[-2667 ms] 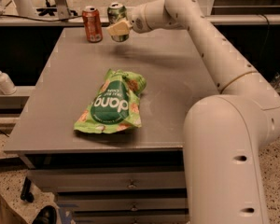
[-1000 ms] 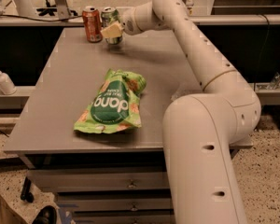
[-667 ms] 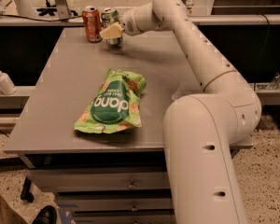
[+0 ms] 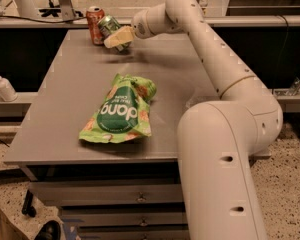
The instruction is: Move green can near coke can
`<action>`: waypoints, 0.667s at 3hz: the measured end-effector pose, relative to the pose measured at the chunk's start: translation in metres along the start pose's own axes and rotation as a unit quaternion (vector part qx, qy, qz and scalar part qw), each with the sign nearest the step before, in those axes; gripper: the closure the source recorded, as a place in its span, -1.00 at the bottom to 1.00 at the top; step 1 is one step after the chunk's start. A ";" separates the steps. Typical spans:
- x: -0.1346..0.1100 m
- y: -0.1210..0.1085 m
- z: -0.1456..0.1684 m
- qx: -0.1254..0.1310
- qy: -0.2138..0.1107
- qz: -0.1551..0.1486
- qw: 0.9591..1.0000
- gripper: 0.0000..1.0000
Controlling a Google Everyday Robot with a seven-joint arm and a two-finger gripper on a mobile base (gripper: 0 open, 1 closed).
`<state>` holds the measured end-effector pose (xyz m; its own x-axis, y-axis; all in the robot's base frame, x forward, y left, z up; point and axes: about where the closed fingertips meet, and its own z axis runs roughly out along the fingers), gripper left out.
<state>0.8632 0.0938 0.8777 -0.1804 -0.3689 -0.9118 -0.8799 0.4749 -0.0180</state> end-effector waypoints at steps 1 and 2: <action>0.002 -0.002 -0.005 0.004 0.002 0.003 1.000 -1.00; 0.005 -0.003 -0.009 0.008 0.004 0.006 1.000 -1.00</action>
Offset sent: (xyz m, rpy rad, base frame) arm -0.0061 -0.0261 0.0034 -0.0064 0.0041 -0.0450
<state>0.8611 0.0829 0.8772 -0.1941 -0.3692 -0.9088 -0.8704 0.4922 -0.0141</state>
